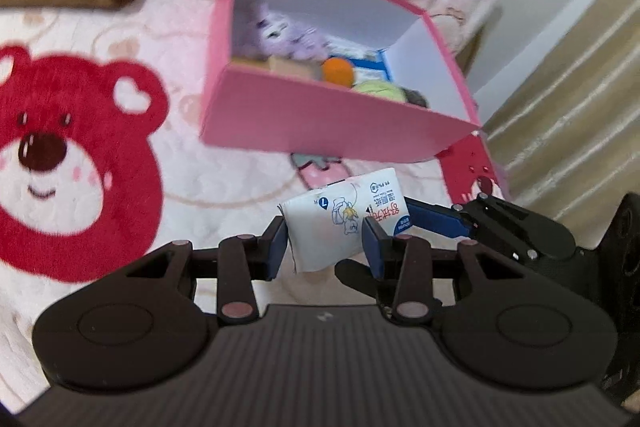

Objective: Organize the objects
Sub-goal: 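Carry the white tissue pack with the left tool into the pink box, then open the left tool to release the tissue pack and lift away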

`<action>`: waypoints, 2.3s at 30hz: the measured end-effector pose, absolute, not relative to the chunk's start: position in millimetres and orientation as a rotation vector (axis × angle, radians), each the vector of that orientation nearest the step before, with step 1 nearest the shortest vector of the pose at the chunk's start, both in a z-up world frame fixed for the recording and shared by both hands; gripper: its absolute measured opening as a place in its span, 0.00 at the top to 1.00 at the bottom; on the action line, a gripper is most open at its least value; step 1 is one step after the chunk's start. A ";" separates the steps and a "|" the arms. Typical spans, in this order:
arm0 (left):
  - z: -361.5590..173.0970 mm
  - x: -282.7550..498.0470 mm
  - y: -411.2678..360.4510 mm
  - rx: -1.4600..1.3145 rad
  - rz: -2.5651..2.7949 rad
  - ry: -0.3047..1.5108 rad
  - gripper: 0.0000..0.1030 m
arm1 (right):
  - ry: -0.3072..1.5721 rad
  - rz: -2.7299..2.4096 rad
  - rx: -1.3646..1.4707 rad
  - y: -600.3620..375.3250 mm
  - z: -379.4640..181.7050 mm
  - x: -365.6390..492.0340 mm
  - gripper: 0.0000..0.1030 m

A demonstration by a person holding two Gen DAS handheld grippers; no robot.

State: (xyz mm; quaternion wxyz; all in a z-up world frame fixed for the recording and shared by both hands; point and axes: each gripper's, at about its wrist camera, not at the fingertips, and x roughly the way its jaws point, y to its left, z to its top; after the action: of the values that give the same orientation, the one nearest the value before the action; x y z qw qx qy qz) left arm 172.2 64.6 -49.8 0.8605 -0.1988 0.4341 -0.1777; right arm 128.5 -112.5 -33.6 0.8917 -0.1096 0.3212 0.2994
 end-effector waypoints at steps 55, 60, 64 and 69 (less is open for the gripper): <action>-6.5 380.6 -3.4 -0.481 -0.331 0.871 0.62 | 0.901 0.399 -0.223 -165.5 26.5 344.4 0.47; -27.6 402.8 -12.3 -0.484 -0.326 0.906 0.62 | 0.955 0.377 -0.262 -167.4 4.6 369.8 0.47; -43.2 413.8 -16.4 -0.480 -0.320 0.937 0.62 | 0.980 0.365 -0.309 -164.8 -14.7 382.6 0.47; -58.4 423.6 -22.9 -0.462 -0.280 0.966 0.60 | 1.000 0.361 -0.290 -167.6 -31.6 392.4 0.49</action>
State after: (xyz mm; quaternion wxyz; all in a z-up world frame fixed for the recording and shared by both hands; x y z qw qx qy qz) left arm 423.6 -22.9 -58.4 0.8508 -0.2195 0.4585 -0.1331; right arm 392.4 -167.6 -31.6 0.8520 -0.1379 0.4751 0.1713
